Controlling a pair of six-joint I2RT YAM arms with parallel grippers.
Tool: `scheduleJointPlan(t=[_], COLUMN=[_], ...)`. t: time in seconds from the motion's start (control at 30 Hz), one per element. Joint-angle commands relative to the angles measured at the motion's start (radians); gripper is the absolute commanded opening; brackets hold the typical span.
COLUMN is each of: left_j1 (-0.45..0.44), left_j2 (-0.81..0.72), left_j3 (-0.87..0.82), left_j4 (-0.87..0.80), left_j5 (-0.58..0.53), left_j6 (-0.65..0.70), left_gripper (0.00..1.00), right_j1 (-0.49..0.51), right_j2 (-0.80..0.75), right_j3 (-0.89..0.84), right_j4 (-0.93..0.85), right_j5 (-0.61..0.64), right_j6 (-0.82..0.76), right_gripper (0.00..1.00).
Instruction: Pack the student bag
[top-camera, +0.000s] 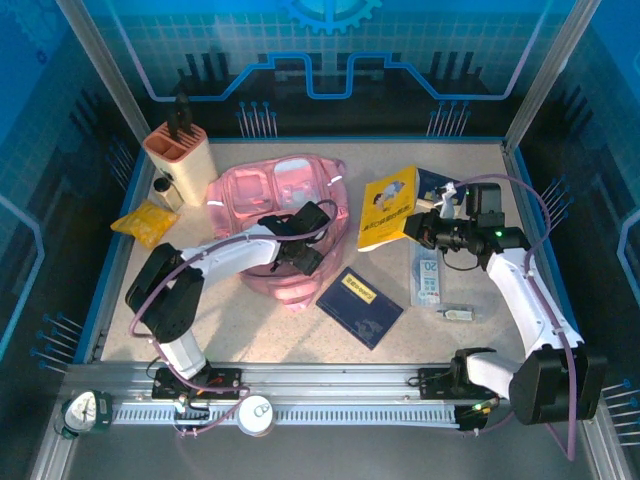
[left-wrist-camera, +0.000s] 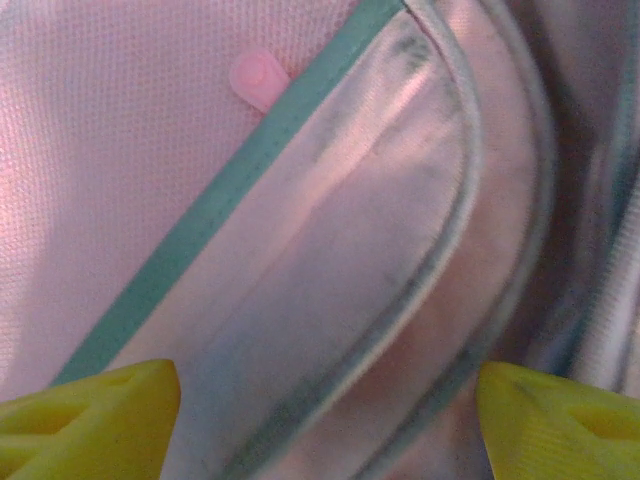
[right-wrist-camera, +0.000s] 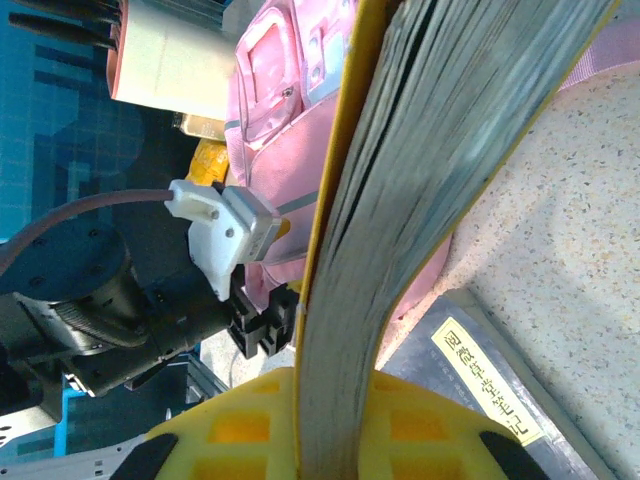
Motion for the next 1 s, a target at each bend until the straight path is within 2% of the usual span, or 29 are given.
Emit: scheduleJointPlan(t=[0.0,0.1,0.23,0.37,0.5,0.53,0.6,0.77,0.97], left_j1=[0.002,0.017,0.025,0.025,0.025,0.025,0.028,0.042,0.056], left_j2=[0.036,0.071,0.101,0.092,0.060,0.046,0.021,-0.030,-0.067], left_j3=[0.028,0.038,0.067,0.092,0.146,0.159,0.188,0.265,0.358], left_j4=[0.028,0.046,0.053,0.067,0.046,0.050,0.051,0.038,0.022], left_j5=[-0.099,-0.101,-0.099,-0.090,-0.133,-0.155,-0.188,-0.196,-0.181], left_j6=[0.086,0.106,0.121,0.138,0.146,0.149,0.150,0.179,0.248], left_gripper=[0.78,0.75,0.60,0.36,0.07,0.03,0.00,0.00,0.00], right_j1=[-0.018,-0.022,-0.025,-0.032,-0.047,-0.047,-0.046,-0.038,0.052], right_j2=[-0.025,-0.022,-0.024,-0.024,-0.035,-0.040,-0.047,-0.048,-0.078], right_j3=[-0.002,-0.006,-0.011,-0.012,-0.006,-0.005,-0.005,-0.010,-0.050], right_j4=[0.032,0.037,0.038,0.030,-0.004,-0.017,-0.036,-0.072,-0.027], right_j5=[-0.030,-0.038,-0.038,-0.040,-0.047,-0.040,-0.040,-0.069,-0.085], right_j6=[-0.033,-0.032,-0.035,-0.036,-0.044,-0.052,-0.065,-0.082,-0.051], right_gripper=[0.00,0.00,0.00,0.00,0.00,0.00,0.00,0.00,0.00])
